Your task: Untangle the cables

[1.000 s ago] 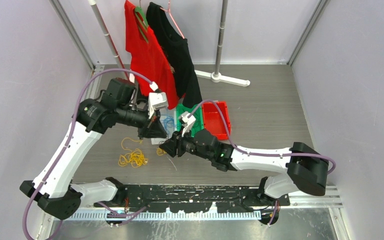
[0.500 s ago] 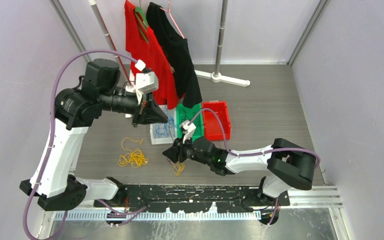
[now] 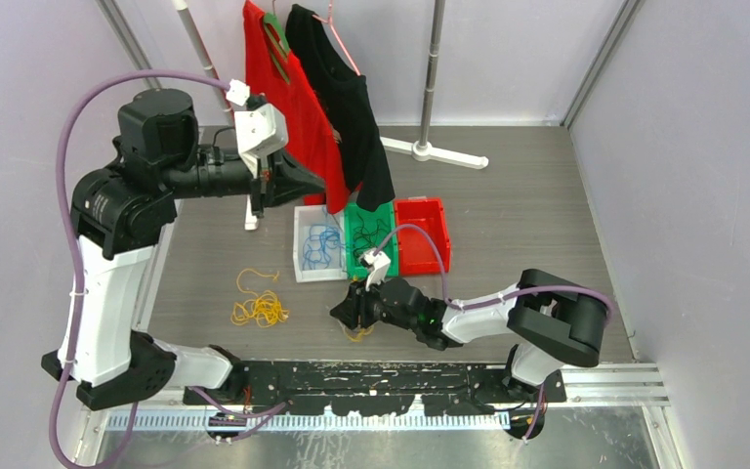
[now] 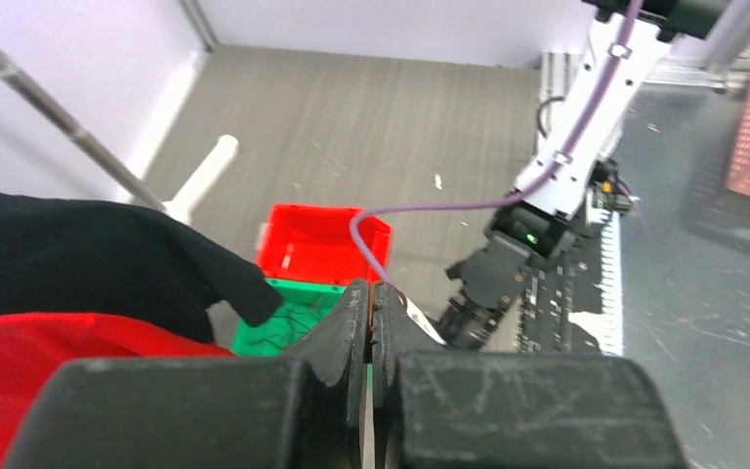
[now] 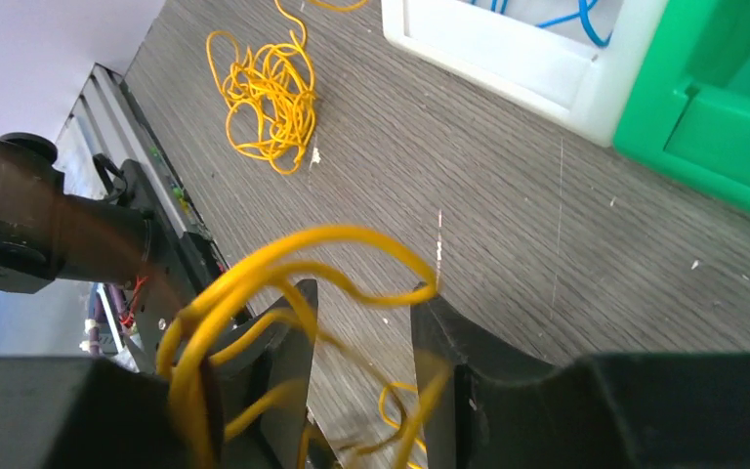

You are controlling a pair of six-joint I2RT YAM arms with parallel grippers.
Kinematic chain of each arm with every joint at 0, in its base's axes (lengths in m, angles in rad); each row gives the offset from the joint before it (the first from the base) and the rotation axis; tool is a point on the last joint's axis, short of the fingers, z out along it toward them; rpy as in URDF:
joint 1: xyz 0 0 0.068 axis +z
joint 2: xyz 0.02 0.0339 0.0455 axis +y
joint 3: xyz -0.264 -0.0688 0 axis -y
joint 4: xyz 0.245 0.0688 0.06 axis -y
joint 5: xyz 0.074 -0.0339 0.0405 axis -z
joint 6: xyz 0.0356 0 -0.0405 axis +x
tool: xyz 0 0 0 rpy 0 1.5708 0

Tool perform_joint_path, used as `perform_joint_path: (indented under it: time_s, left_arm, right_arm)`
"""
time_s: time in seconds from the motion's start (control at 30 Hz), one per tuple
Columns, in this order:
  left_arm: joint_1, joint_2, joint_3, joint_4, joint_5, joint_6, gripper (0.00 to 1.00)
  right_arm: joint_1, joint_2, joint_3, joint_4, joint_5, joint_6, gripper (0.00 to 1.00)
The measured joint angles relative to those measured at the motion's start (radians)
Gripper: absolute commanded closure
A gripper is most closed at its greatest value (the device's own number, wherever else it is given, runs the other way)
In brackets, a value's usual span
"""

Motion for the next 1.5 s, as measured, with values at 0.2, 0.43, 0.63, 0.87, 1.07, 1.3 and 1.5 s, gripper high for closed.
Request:
perform_joint_path:
  time_s: [0.2,0.43,0.63,0.87,1.07,1.3,1.5]
  left_arm:
    - [0.000,-0.020,0.001,0.129,-0.105,0.004,1.00]
    - [0.000,-0.081,-0.061,0.360,-0.287,0.005,1.00]
    - [0.000,-0.112,-0.075,0.528,-0.383,0.003,1.00]
    - [0.000,-0.109,-0.077,0.666,-0.472,0.024,1.00]
    - [0.000,-0.048,0.018,0.764,-0.542,0.106,1.00]
    - [-0.001,0.052,0.169,0.883,-0.581,0.193,1.00]
    - [-0.001,0.129,0.296,0.997,-0.616,0.258,1.00]
  right_arm:
    - [0.004,0.026,-0.007,0.001,0.000,0.033,0.49]
    - [0.021,0.029,-0.054,0.011,0.008,0.064,0.43]
    - [0.025,0.029,-0.063,0.026,0.016,0.076,0.73]
    - [0.025,0.029,-0.073,0.039,0.031,0.096,0.99]
    - [0.026,0.029,-0.087,0.039,0.056,0.108,0.99]
    - [0.032,0.029,-0.087,0.037,0.075,0.115,0.99]
    - [0.033,0.029,-0.087,0.011,0.097,0.128,0.99]
